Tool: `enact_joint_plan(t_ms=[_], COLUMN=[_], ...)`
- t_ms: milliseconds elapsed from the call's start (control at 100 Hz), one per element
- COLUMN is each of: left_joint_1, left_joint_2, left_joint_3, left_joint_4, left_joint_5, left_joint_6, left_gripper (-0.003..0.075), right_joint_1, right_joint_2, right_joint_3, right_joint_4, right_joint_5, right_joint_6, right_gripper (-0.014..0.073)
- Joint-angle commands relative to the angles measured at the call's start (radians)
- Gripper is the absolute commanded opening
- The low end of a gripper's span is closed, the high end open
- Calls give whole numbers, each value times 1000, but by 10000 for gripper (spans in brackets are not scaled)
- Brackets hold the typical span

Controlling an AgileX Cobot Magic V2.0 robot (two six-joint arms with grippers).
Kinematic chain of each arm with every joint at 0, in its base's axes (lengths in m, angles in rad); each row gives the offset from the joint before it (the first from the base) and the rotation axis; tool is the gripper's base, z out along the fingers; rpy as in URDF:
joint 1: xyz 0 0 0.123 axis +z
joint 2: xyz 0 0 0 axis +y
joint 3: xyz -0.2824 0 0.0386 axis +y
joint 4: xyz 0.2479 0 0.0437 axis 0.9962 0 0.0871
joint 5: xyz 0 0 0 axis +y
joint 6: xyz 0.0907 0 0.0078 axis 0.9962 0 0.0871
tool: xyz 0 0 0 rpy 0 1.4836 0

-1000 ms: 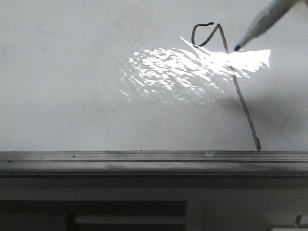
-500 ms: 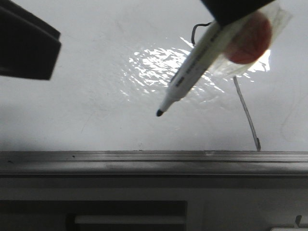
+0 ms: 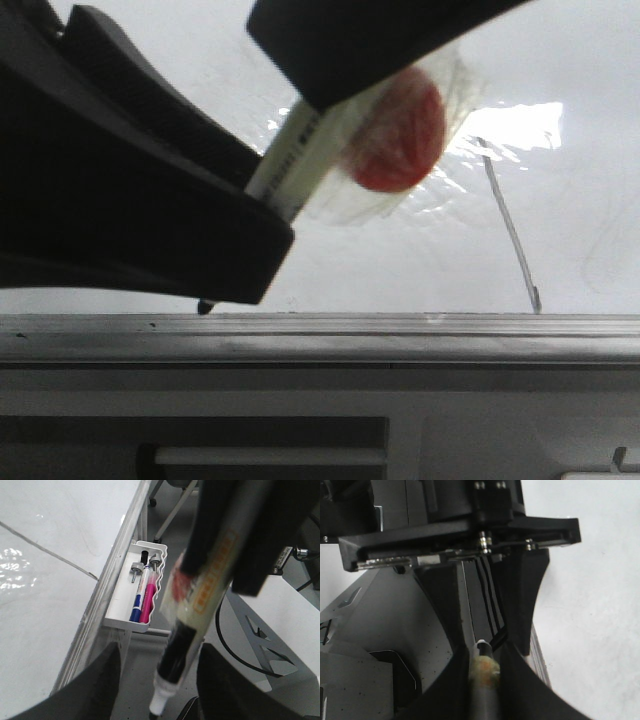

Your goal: Write number 9 on whiteboard

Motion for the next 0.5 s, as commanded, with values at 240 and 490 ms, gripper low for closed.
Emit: enact_joint_plan(t_ms=[240,490], left_joint_1=[-41,-41], left_joint_2=[27,31], left_joint_3=[-39,-39], left_joint_4=[-104,-106], left_joint_5=[-31,-31], left_joint_6=[2,-3], left_gripper=[130,-20], right_joint_1=[10,10], right_joint_2=[-4,-4], right_joint_3=[-37,-37], right_joint_4=[9,9], right_joint_5=[-84,-70], right_joint_6=[-10,-10], right_gripper=[-43,-41])
